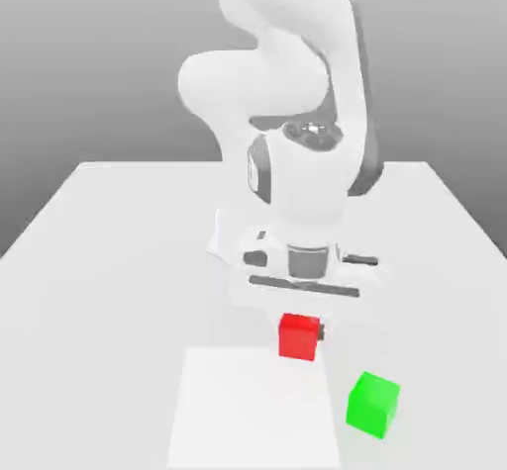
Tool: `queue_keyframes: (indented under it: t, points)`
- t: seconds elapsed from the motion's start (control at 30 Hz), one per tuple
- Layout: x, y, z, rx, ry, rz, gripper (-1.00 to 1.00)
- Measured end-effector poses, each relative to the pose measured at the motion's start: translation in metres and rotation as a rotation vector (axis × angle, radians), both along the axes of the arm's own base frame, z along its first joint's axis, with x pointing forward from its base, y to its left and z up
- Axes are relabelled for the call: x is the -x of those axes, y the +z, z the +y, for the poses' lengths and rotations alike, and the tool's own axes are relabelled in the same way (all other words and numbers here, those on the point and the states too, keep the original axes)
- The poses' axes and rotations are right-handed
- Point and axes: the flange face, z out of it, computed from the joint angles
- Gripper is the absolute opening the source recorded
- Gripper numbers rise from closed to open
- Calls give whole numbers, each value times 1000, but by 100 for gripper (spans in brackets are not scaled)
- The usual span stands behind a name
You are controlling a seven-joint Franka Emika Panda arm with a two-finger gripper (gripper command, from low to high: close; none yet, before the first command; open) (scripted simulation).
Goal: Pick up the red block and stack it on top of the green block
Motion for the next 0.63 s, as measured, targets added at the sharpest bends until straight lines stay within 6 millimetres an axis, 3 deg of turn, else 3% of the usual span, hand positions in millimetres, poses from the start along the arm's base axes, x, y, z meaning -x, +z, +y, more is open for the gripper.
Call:
queue_keyframes:
  t: [0.1,0.33,0.5,0.53,0.63]
  points:
    - [-17,16,14,4,40,-1,-100]
    - [-77,43,81,0,195,0,-100]
    - [-86,-5,86,-1,203,0,-100]
    - [-86,-13,86,-1,203,0,100]
    - [-86,-13,86,-1,203,0,100]
